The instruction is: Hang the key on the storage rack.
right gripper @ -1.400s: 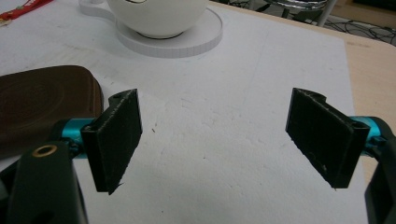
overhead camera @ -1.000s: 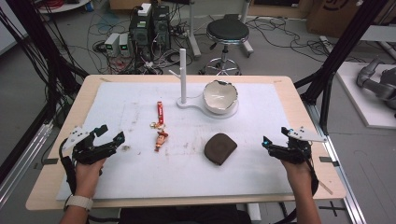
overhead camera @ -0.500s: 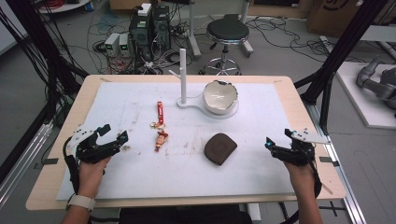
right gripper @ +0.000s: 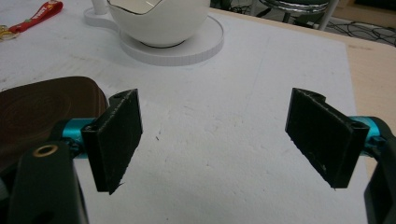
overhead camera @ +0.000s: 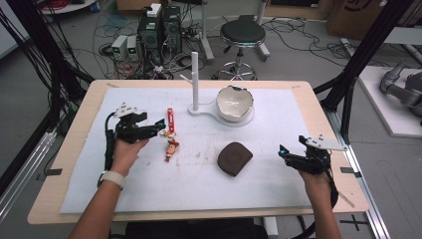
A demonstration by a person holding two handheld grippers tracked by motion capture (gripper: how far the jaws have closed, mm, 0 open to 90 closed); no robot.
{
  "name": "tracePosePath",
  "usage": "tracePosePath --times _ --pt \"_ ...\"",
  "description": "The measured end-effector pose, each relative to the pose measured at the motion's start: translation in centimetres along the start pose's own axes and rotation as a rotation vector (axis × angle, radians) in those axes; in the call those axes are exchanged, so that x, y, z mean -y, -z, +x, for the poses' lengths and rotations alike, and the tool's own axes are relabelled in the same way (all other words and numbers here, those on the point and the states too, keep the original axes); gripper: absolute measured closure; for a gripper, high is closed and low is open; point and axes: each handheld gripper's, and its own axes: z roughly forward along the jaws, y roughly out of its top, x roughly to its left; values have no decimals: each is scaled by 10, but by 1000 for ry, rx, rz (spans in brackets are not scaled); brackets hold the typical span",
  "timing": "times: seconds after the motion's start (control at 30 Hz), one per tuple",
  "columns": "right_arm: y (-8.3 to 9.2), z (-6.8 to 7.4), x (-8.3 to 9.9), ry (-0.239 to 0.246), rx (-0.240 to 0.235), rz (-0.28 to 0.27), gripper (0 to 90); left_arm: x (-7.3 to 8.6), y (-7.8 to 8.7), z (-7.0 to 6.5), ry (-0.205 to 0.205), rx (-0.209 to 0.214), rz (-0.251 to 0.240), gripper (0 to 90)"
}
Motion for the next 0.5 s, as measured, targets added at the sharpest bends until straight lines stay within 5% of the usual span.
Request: tracePosePath --times 0.1,0.13,0.17,0.2,0.27,0.5 --pt "0 0 0 2 -3 1 188 0 -16 3 19 -19 42 192" --pt "-1 0 0 0 -5 0 188 5 -33 8 46 -45 101 213" --pt "-1 0 0 0 -5 0 188 5 -33 8 46 -45 101 223" --pt "-1 -1 0 0 -5 1 188 12 -46 13 82 -61 160 233" --pt "-1 -3 1 -2 -5 1 188 18 -55 15 97 -65 200 240" --pt "-1 -7 3 -18 -4 6 188 23 -63 10 48 -58 249 335"
